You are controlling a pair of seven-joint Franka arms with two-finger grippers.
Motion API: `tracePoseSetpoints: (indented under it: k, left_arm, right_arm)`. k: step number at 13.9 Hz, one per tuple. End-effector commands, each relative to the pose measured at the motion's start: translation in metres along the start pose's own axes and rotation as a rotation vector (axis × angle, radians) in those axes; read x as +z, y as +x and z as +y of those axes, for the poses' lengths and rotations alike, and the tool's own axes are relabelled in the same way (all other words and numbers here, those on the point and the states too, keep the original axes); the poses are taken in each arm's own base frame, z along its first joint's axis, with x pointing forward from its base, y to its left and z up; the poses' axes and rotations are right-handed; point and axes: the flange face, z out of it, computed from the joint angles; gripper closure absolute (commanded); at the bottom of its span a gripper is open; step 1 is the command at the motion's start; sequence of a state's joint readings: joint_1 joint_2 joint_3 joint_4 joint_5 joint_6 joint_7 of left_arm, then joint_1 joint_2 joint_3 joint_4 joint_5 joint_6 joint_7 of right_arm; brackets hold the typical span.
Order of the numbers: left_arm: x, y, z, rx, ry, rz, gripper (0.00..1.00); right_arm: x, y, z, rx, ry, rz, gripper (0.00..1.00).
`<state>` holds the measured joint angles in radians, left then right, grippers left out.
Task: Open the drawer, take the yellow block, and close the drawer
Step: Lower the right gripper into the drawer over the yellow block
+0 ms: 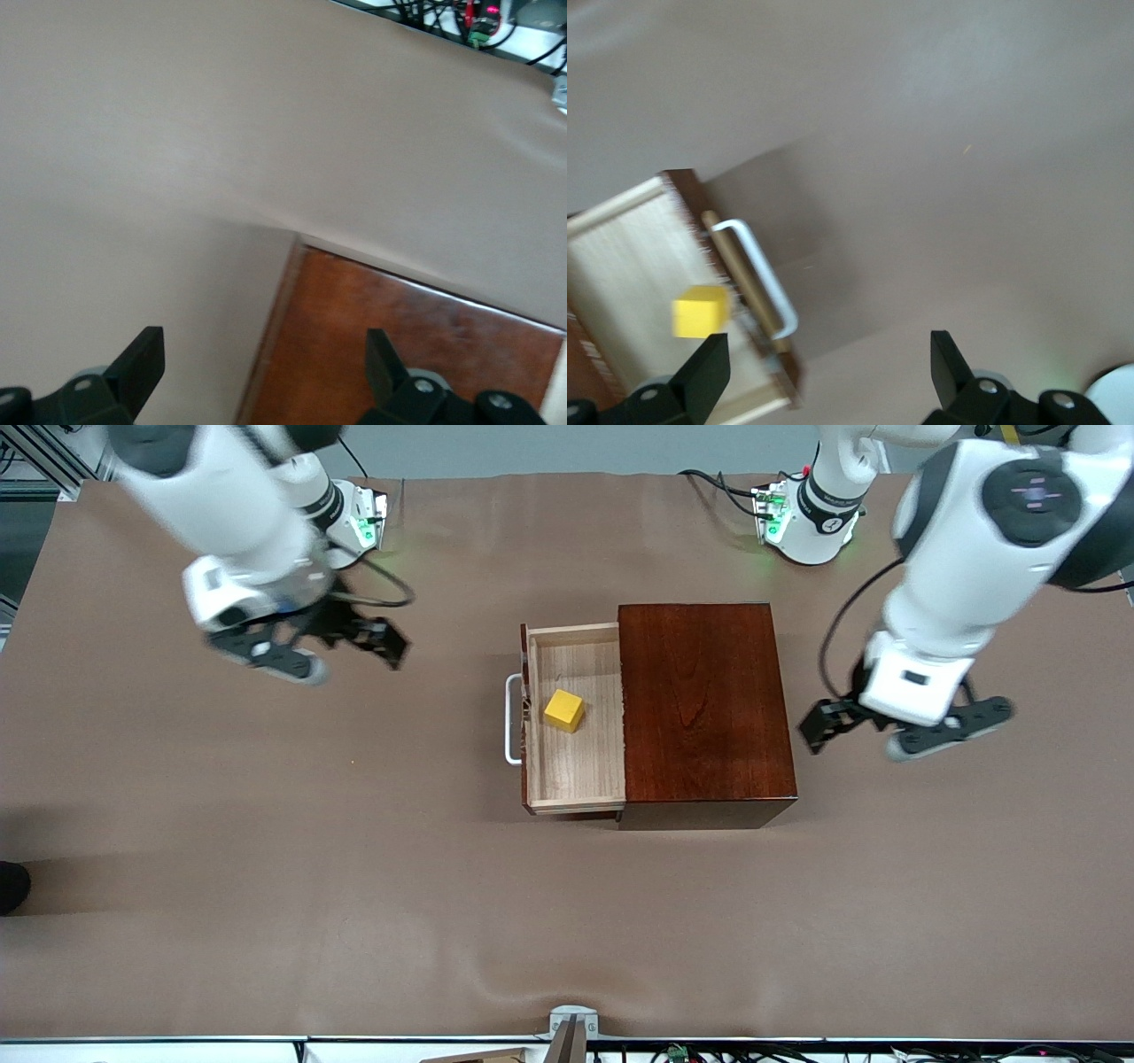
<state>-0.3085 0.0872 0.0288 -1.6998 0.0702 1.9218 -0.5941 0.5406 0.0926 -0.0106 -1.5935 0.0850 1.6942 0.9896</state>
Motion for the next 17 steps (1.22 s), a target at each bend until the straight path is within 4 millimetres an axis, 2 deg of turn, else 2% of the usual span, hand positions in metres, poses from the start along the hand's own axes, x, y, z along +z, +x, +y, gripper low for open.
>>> tracePoseSetpoints:
  k: [1, 4, 7, 11, 14, 17]
  left_arm:
    - [-0.010, 0.002, -0.057, 0.065, -0.004, -0.016, 0.00]
    - [-0.016, 0.017, -0.115, 0.148, -0.014, -0.061, 0.00]
    - [-0.020, 0.026, -0.153, 0.230, -0.012, -0.070, 0.00]
    - [-0.028, 0.026, -0.178, 0.301, -0.008, -0.101, 0.00]
    - [-0.029, 0.026, -0.180, 0.353, -0.008, -0.112, 0.00]
    - [-0.035, 0.026, -0.180, 0.406, -0.007, -0.127, 0.00]
  right_arm:
    - [0.018, -0.034, -0.040, 0.175, 0.035, -0.008, 0.00]
    - [0.036, -0.063, -0.081, 0.402, 0.040, -0.012, 0.00]
    - [0.054, -0.070, -0.098, 0.523, 0.020, -0.021, 0.00]
    - [0.077, -0.091, -0.116, 0.733, -0.010, -0.011, 0.00]
    - [0.097, -0.099, -0.138, 0.852, -0.012, -0.009, 0.00]
    - [0.109, -0.096, -0.150, 0.994, 0.027, -0.016, 0.00]
